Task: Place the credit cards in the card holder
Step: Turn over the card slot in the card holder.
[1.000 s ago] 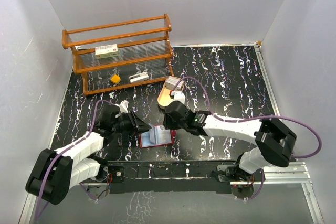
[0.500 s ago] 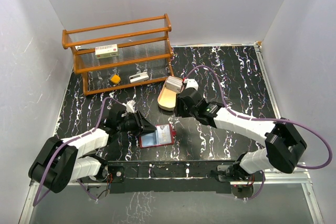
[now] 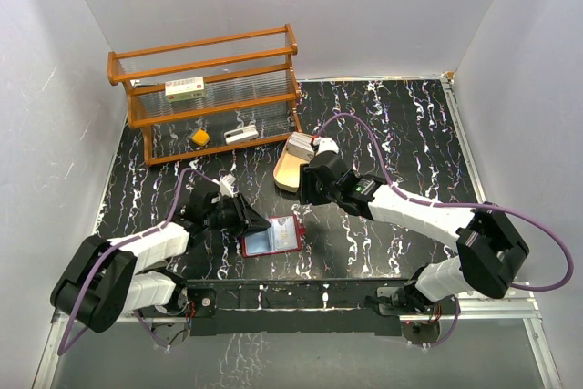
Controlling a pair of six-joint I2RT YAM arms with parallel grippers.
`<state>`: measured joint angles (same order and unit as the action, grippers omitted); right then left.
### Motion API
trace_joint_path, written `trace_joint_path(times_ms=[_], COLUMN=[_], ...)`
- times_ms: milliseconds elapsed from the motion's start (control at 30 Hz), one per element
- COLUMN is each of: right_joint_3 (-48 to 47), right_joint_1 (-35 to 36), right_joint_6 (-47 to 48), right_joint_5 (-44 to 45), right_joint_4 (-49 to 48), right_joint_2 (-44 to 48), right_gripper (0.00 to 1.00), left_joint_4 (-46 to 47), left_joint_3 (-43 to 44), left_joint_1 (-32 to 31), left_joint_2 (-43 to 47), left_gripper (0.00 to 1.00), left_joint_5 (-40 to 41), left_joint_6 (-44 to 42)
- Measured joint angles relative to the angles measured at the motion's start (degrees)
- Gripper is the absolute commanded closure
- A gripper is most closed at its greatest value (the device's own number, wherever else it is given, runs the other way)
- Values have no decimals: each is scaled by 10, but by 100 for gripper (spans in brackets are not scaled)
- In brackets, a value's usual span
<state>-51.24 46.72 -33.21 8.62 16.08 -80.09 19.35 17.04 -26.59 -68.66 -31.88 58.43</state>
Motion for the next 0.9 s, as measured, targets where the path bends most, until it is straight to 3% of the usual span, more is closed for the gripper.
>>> trace_joint_path(times_ms=[467,600,733,800,900], right_joint_3=[0,0,0,1,2], right_joint_1=[0,0,0,0,0], right_joint_6=[-1,-1,-3,-5,-8], right_joint_5=[-20,-31,-41,-44,-49], right_joint_4=[-12,-13,-13,-14,-19], right_joint_2=[0,0,0,0,0], right_gripper=[56,56,56,56,54], left_joint_4=[3,4,2,-2,-27], left_joint_3=[14,14,14,14,16], left_joint_1=[-17,-21,-26,-28,-29], left_joint_2=[-22,-27,-34,-34,-30], left_gripper=[47,48,64,65,56], left_joint_5=[2,6,11,16,31], left_joint_6=[-10,-10,-10,-12,-19])
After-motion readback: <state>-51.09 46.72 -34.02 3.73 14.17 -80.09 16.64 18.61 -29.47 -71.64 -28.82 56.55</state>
